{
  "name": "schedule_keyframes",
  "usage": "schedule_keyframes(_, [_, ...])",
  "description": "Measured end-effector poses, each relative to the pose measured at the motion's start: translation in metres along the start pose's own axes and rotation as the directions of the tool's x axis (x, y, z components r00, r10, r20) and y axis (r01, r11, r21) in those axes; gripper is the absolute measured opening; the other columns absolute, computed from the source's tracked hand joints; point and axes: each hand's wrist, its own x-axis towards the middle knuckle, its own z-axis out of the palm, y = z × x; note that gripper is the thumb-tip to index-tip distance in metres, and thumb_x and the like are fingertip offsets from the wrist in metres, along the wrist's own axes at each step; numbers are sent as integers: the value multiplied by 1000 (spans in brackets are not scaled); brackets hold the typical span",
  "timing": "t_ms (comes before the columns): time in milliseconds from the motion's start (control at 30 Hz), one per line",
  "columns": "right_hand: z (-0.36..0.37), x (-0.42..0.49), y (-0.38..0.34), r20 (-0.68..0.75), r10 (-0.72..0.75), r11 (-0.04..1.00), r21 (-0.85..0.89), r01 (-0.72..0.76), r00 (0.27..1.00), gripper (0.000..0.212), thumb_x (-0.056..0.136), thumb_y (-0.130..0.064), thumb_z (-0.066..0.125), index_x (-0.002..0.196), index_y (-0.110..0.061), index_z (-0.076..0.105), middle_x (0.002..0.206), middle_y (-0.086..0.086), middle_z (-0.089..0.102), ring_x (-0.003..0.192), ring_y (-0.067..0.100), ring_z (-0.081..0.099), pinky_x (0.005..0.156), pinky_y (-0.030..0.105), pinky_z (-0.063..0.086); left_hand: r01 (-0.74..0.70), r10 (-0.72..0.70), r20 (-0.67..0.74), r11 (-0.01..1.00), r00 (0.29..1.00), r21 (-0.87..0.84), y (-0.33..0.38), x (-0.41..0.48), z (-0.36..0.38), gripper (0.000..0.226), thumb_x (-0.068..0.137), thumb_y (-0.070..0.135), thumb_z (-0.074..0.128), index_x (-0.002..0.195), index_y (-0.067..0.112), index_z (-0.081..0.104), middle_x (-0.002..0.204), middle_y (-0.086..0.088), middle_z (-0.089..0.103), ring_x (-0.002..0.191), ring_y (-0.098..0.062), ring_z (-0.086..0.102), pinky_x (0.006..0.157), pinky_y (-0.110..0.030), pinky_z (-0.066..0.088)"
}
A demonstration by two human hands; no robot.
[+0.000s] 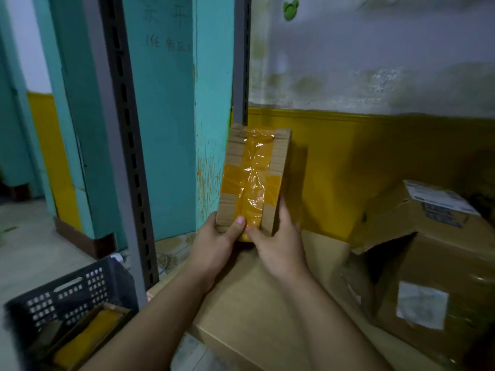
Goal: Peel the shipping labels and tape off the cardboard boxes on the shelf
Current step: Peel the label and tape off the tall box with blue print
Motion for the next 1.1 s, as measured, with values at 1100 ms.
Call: schedule_keyframes(1100, [-2, 4, -2, 220, 350, 790, 454, -413, 911, 80, 87, -10, 69, 149, -31, 23, 106, 13, 65, 61, 15, 58, 59, 32, 58, -20, 16, -22, 979, 1000, -202, 3, -4, -4, 28, 92, -7, 58, 109, 14, 65, 104, -12, 71, 81, -16, 72, 62, -22, 56])
